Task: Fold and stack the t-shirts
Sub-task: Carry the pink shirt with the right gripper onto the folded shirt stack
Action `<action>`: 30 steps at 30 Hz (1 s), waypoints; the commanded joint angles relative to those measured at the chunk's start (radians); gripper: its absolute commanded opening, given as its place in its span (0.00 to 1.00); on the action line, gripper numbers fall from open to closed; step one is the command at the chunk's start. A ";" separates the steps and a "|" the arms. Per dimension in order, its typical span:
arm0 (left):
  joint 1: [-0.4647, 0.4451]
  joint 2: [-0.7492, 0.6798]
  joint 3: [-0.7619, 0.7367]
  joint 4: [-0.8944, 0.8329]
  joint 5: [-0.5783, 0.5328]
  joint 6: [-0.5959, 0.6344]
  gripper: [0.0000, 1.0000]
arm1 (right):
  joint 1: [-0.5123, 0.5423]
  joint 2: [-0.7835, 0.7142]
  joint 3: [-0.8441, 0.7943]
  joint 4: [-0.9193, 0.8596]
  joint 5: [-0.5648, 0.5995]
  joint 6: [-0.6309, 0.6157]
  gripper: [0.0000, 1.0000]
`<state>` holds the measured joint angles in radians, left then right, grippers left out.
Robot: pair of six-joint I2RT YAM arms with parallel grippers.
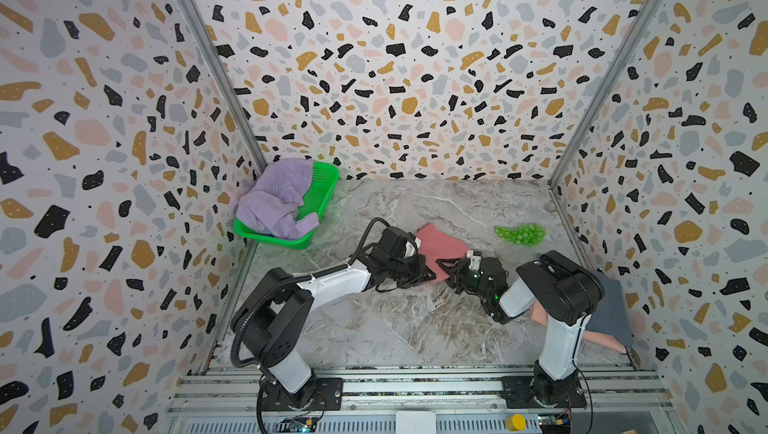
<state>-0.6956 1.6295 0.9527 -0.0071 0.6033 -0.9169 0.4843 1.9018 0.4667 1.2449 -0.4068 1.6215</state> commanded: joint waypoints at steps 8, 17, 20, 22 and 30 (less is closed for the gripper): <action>0.174 -0.240 -0.079 -0.216 0.011 0.236 0.65 | -0.038 -0.344 0.259 -1.174 0.120 -0.653 0.00; 0.277 -0.057 0.068 -0.221 0.006 0.353 0.77 | -0.133 -0.653 0.227 -1.588 0.165 -0.775 0.00; 0.275 0.043 0.162 -0.226 0.025 0.377 0.81 | -0.163 -0.733 0.203 -1.660 0.192 -0.775 0.00; 0.275 0.083 0.214 -0.247 0.018 0.404 0.81 | -0.198 -0.784 0.202 -1.686 0.199 -0.774 0.00; 0.274 0.203 0.332 -0.275 0.049 0.434 0.81 | -0.436 -0.813 0.425 -1.828 0.170 -0.898 0.00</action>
<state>-0.4171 1.8130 1.2530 -0.2626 0.6243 -0.5179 0.1070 1.0946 0.7784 -0.5179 -0.2382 0.8070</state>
